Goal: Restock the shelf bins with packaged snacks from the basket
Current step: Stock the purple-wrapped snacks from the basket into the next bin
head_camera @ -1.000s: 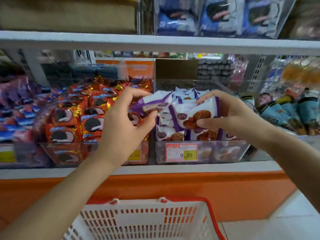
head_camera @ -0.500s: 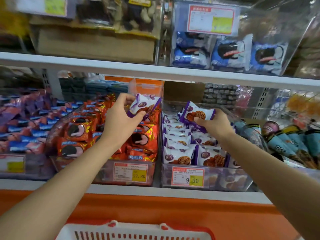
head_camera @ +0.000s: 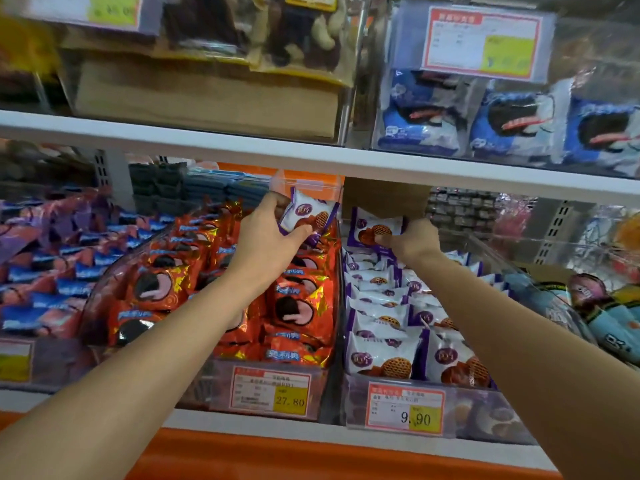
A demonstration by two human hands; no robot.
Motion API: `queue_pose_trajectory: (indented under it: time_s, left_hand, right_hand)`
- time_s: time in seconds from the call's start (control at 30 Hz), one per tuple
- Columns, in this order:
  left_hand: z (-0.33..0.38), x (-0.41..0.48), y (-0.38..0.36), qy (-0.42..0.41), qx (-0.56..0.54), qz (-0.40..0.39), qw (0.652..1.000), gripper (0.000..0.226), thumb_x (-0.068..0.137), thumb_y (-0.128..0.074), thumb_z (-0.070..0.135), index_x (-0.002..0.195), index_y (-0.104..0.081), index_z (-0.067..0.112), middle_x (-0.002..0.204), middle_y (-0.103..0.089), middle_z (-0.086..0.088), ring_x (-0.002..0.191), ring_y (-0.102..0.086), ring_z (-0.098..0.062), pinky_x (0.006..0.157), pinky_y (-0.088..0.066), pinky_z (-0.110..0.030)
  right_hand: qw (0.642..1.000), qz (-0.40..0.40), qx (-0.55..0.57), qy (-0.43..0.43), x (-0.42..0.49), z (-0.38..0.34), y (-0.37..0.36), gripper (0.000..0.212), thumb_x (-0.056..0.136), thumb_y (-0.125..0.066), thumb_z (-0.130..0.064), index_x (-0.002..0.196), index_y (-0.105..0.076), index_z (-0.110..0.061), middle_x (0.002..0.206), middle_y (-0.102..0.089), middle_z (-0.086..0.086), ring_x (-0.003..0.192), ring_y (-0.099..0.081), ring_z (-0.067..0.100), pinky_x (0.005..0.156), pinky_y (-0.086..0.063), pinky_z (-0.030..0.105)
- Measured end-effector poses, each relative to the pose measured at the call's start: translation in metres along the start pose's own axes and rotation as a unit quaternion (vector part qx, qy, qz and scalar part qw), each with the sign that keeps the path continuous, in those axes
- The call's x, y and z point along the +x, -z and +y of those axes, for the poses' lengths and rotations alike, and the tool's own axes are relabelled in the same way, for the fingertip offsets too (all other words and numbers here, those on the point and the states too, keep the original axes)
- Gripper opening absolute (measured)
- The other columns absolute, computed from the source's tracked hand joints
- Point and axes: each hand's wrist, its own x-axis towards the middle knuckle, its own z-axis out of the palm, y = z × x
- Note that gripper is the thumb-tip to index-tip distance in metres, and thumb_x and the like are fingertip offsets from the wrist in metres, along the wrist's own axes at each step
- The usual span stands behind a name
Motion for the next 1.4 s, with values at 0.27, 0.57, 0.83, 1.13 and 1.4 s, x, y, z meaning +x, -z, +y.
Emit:
queue_pose_trajectory:
  time_s: [0.27,0.57,0.83,1.13,1.4]
  left_hand:
    - [-0.012,0.003,-0.004,0.030,-0.047,-0.014,0.998,0.032,0.085,-0.069,0.012,0.108,-0.048,0.018,0.088,-0.050,0.018,0.077,-0.049,0.005,0.064,-0.036,0.005]
    - [-0.013,0.002,-0.004,0.016,-0.054,-0.024,0.998,0.031,0.086,-0.068,0.013,0.104,-0.044,0.022,0.085,-0.048,0.025,0.074,-0.048,0.009,0.064,-0.036,0.005]
    - [-0.010,0.002,-0.004,0.026,-0.049,-0.033,0.998,0.035,0.087,-0.067,0.012,0.117,-0.050,0.014,0.097,-0.053,0.012,0.085,-0.051,-0.001,0.066,-0.037,0.005]
    - [-0.006,0.003,0.003,-0.005,0.008,-0.046,0.999,0.037,0.087,-0.066,0.014,0.120,-0.052,0.007,0.102,-0.053,0.006,0.092,-0.050,-0.007,0.068,-0.034,-0.006]
    - [0.010,0.005,0.002,-0.023,0.007,-0.006,1.000,0.035,0.085,-0.069,0.013,0.117,-0.057,0.005,0.096,-0.052,0.009,0.086,-0.049,-0.005,0.062,-0.032,0.006]
  right_hand:
    - [0.997,-0.013,-0.057,0.042,0.031,-0.001,-0.020,0.040,0.088,-0.063,-0.010,0.126,-0.051,-0.004,0.122,-0.060,0.016,0.110,-0.057,0.033,0.088,-0.045,0.033]
    - [0.988,-0.051,-0.128,0.076,0.047,-0.001,-0.021,0.045,0.086,-0.067,-0.012,0.128,-0.050,-0.009,0.128,-0.057,0.013,0.115,-0.054,0.030,0.091,-0.042,0.031]
    - [0.980,-0.083,-0.150,0.097,0.042,0.000,-0.030,0.040,0.092,-0.055,-0.007,0.131,-0.044,-0.011,0.125,-0.055,0.015,0.113,-0.052,0.032,0.088,-0.042,0.033]
    - [0.941,0.027,-0.279,0.188,-0.003,-0.022,-0.033,0.065,0.085,-0.054,-0.002,0.144,-0.027,-0.010,0.143,-0.028,0.017,0.132,-0.027,0.034,0.109,-0.023,0.039]
    - [0.950,-0.131,0.226,0.171,-0.039,-0.041,-0.021,0.036,0.083,-0.056,0.012,0.109,-0.055,-0.013,0.103,-0.064,0.004,0.092,-0.061,0.009,0.081,-0.051,0.015]
